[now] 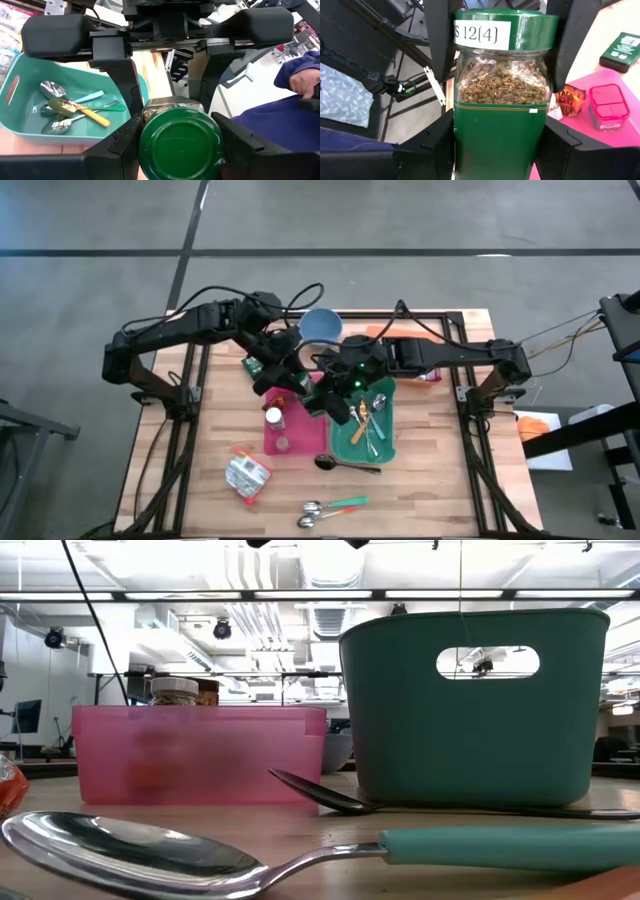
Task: Pick & Place Food Item
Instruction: Put the green spice bottle into the red bin
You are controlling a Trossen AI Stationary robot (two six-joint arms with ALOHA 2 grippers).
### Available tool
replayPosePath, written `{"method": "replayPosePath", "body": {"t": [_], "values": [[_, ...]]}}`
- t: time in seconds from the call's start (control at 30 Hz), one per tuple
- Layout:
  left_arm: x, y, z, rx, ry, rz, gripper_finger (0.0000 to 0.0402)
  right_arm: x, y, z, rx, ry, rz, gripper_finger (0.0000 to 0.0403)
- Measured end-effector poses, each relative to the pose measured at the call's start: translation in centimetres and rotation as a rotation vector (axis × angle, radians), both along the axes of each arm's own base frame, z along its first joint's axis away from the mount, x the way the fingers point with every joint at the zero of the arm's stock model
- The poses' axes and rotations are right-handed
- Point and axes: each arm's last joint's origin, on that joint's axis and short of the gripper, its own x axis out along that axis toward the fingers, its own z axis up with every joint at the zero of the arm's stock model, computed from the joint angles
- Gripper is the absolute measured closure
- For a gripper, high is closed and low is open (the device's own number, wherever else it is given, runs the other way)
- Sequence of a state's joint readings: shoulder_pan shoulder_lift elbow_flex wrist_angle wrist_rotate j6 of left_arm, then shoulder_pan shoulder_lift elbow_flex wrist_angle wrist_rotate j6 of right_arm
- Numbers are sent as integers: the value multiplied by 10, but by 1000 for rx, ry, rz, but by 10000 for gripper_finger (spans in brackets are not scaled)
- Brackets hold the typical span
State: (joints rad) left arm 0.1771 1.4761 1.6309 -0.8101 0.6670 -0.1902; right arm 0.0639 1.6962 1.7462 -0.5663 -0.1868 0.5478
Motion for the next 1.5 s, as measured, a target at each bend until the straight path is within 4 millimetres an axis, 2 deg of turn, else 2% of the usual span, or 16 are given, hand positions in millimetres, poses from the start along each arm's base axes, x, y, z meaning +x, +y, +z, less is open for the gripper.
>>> {"method": "replayPosePath", "body": {"t": [0.47, 0.73, 0.9, 1.1, 1.27, 1.5], "values": [[-1, -2, 0, -47, 34, 10, 212, 1, 0, 1, 22, -7, -11, 210], [-2, -4, -1, -84, 73, 6, 212, 0, 0, 5, 11, -35, -14, 73], [-3, -3, -2, -62, 78, 27, 212, 0, -1, 4, 17, -24, -18, 41], [-11, -5, -16, 145, 203, 93, 212, -4, -4, 6, 18, -8, -101, 38], [-15, -15, -22, 330, 259, 93, 212, -15, -9, 14, -7, -7, -188, 37], [-7, -29, -29, 486, 279, 88, 212, -22, -10, 22, 1, -25, -198, 37]]}}
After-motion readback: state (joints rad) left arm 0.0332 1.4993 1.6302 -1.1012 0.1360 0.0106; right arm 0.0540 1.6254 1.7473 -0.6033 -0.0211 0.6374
